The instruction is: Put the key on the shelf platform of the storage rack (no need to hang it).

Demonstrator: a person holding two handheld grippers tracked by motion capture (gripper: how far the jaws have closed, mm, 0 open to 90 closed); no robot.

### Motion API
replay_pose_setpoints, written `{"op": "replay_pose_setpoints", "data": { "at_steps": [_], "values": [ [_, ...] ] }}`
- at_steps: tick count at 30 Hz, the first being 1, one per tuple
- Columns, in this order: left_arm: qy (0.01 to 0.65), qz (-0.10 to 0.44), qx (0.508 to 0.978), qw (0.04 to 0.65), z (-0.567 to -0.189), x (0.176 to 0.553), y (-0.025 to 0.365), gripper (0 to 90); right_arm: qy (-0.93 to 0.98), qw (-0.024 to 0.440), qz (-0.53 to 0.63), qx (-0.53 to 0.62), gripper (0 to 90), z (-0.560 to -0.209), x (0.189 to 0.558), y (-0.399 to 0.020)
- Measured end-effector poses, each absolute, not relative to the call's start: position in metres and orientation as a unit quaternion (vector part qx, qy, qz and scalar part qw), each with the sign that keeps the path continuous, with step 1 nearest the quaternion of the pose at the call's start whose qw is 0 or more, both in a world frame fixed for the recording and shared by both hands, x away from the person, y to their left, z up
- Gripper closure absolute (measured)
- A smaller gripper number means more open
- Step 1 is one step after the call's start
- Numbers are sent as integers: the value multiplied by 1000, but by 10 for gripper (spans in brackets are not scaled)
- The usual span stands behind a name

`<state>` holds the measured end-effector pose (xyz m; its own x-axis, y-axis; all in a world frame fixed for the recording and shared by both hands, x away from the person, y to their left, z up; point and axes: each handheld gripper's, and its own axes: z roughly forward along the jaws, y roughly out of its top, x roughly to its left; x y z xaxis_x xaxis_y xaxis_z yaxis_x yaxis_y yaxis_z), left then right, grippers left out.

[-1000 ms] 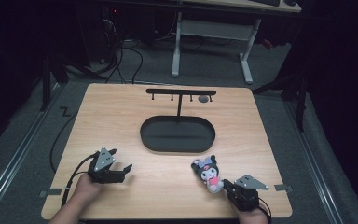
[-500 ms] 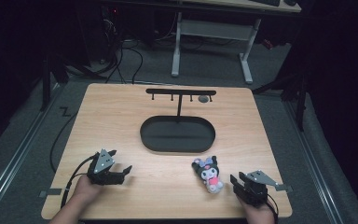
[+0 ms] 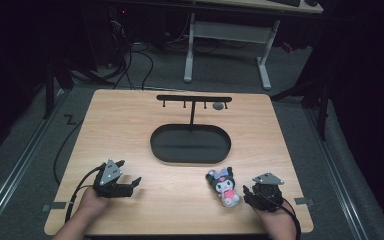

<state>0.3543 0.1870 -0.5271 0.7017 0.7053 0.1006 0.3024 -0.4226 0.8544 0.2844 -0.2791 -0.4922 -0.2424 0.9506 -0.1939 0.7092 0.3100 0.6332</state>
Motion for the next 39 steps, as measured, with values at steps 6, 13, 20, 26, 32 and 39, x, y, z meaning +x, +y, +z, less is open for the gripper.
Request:
{"op": "replay_pose_setpoints", "data": {
  "at_steps": [6,13,20,26,32,39],
  "values": [
    [308,231,815,432,-528,353,186,154,772,245,190,555,408,-488,294,-279],
    [308,232,816,431,-528,353,186,154,792,192,136,563,411,-473,303,-273],
    [308,230,816,432,-528,354,186,154,791,130,109,587,386,-469,312,-270],
    [308,230,815,434,-528,354,186,154,801,114,75,584,373,-467,317,-267],
    [308,230,815,434,-527,354,186,154,803,93,45,587,353,-466,322,-266],
    [309,229,815,434,-527,354,186,154,808,83,23,582,339,-458,324,-261]
  ]
}}
